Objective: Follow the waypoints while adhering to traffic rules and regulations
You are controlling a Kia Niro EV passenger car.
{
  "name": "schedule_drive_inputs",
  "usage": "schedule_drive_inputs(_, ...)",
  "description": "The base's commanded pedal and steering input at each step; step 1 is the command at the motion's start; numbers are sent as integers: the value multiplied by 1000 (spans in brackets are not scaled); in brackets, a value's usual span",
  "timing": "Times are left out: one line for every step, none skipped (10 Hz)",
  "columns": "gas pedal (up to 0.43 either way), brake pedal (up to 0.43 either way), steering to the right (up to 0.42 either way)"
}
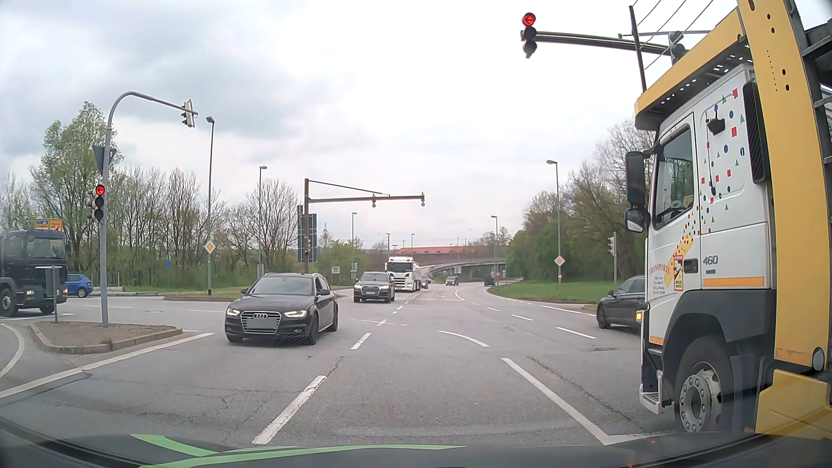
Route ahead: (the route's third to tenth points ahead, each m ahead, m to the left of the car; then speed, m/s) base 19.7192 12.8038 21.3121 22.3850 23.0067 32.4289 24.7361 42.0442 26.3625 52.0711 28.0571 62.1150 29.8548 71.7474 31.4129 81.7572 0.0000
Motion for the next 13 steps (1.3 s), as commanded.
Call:
schedule_drive_inputs(0, 311, 7)
schedule_drive_inputs(0, 311, 8)
schedule_drive_inputs(0, 311, 8)
schedule_drive_inputs(0, 311, 8)
schedule_drive_inputs(0, 311, 7)
schedule_drive_inputs(0, 311, 8)
schedule_drive_inputs(0, 311, 8)
schedule_drive_inputs(0, 311, 8)
schedule_drive_inputs(0, 311, 7)
schedule_drive_inputs(0, 311, 7)
schedule_drive_inputs(0, 311, 8)
schedule_drive_inputs(0, 311, 8)
schedule_drive_inputs(0, 311, 8)
